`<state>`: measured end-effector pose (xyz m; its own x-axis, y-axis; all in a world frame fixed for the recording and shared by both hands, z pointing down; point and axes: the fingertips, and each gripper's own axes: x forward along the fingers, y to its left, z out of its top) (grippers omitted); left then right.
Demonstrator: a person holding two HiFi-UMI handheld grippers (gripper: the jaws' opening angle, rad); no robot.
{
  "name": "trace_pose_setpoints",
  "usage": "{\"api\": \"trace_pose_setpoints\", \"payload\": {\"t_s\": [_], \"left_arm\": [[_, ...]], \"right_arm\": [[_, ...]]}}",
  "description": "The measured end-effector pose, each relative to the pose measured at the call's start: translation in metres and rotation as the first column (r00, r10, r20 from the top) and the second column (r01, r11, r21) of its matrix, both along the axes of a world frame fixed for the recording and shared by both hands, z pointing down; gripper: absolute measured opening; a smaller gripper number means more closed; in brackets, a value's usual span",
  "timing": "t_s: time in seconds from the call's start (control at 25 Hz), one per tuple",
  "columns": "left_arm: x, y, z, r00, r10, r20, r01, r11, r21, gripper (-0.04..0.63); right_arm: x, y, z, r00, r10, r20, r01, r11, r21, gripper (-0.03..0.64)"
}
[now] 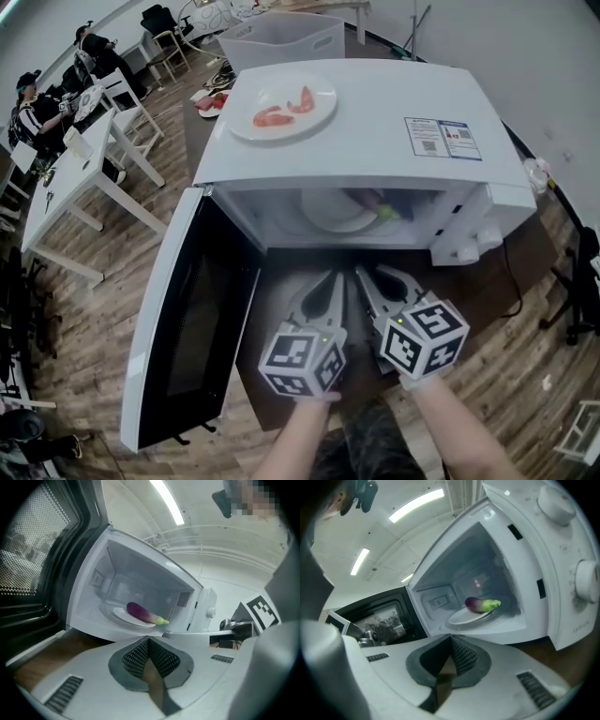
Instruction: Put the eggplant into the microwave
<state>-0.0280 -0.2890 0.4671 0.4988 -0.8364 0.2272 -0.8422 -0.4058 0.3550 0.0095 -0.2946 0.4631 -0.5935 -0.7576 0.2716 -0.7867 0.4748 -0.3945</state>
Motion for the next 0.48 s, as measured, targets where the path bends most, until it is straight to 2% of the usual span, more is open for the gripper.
{"api": "trace_pose_setpoints", "payload": {"t_s": [0.16, 0.48], "left_arm": [[-0.007, 0.023, -0.001, 0.999, -0.02, 0.028, 0.019, 0.999, 0.045, 0.005], [-0.006, 0.066, -0.024, 0.999, -0.019, 0.036, 0.014, 0.993, 0.118, 0.005]], "right_arm": [[-0.002, 0.022, -0.005, 0.999, 0.013, -0.053, -0.009, 0.997, 0.073, 0.0], [0.008, 0.064, -0.023, 0.996, 0.073, -0.053, -0.064, 0.986, 0.157, -0.002]]}}
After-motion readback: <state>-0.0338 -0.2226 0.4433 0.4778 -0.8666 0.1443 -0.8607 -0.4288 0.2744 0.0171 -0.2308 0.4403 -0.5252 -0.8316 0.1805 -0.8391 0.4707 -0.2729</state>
